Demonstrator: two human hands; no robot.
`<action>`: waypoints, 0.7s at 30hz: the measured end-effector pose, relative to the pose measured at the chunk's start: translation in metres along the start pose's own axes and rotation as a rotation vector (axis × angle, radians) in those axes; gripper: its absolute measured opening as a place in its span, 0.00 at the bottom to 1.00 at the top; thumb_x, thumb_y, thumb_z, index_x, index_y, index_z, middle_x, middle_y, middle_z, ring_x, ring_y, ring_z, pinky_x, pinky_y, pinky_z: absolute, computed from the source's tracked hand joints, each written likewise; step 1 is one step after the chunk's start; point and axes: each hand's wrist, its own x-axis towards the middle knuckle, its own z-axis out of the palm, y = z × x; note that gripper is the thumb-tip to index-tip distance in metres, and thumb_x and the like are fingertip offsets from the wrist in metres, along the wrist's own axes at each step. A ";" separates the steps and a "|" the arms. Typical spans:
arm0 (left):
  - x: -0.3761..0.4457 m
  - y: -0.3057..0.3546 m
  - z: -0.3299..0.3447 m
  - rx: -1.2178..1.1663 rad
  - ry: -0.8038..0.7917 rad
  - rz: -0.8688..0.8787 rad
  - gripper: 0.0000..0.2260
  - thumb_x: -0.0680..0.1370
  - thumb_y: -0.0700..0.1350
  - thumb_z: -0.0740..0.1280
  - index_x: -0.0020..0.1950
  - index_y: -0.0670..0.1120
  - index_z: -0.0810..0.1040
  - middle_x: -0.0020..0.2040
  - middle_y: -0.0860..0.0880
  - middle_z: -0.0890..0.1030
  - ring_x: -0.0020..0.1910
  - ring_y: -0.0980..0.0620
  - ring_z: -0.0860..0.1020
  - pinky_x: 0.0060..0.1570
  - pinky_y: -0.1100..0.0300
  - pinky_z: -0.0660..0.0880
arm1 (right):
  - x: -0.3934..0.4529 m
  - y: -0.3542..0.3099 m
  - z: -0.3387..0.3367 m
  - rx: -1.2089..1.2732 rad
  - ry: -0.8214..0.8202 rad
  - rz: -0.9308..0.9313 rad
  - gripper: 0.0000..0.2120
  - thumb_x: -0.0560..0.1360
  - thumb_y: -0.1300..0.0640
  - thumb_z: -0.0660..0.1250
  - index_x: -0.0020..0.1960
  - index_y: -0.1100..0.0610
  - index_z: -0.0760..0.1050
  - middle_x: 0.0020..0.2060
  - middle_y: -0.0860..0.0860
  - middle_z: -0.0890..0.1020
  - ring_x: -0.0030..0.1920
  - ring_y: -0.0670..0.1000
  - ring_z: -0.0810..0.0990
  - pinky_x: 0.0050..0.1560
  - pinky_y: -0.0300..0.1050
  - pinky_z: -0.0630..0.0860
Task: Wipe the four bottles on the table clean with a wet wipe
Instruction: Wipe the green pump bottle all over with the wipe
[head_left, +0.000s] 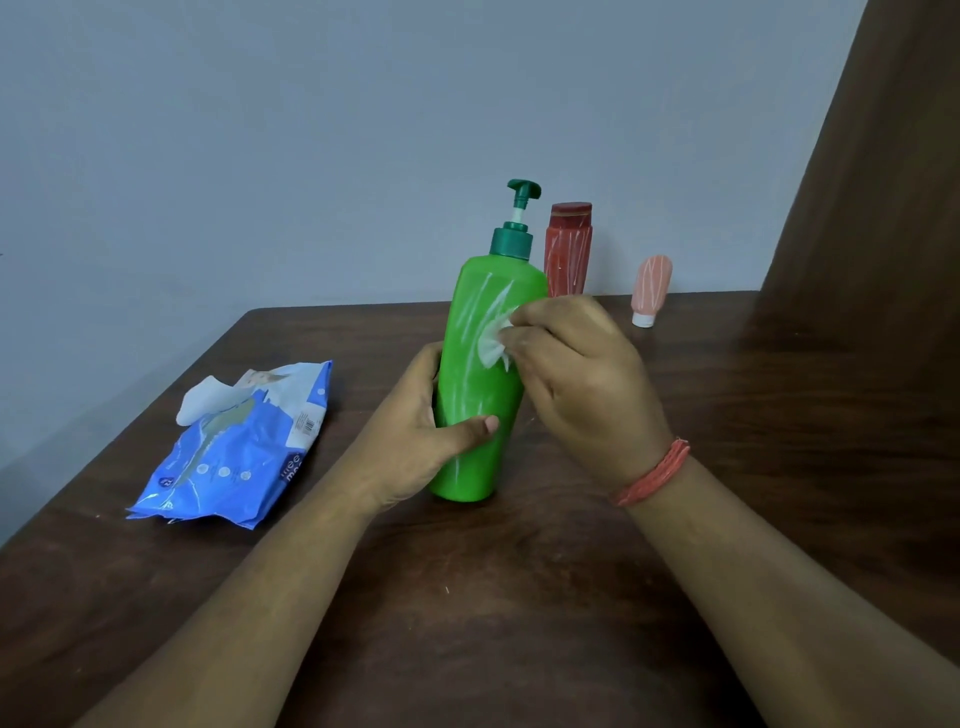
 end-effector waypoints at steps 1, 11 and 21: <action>0.000 0.000 0.000 -0.002 -0.003 -0.002 0.28 0.70 0.39 0.76 0.66 0.52 0.70 0.57 0.52 0.82 0.58 0.54 0.81 0.54 0.58 0.79 | 0.001 0.002 -0.001 -0.005 0.006 0.006 0.05 0.78 0.68 0.68 0.48 0.65 0.83 0.49 0.58 0.83 0.51 0.58 0.80 0.55 0.50 0.76; -0.001 0.004 0.002 0.041 -0.033 -0.006 0.28 0.71 0.38 0.76 0.67 0.52 0.70 0.58 0.53 0.82 0.58 0.54 0.81 0.55 0.56 0.79 | 0.005 0.009 -0.009 -0.006 0.101 0.101 0.04 0.77 0.69 0.69 0.48 0.65 0.83 0.48 0.57 0.83 0.51 0.58 0.80 0.57 0.46 0.75; -0.002 0.008 0.004 0.141 -0.033 0.026 0.26 0.74 0.36 0.75 0.65 0.55 0.69 0.57 0.53 0.81 0.57 0.56 0.81 0.56 0.56 0.79 | 0.005 0.004 -0.008 -0.002 0.099 0.109 0.04 0.76 0.69 0.70 0.49 0.65 0.83 0.48 0.57 0.83 0.50 0.57 0.80 0.57 0.44 0.74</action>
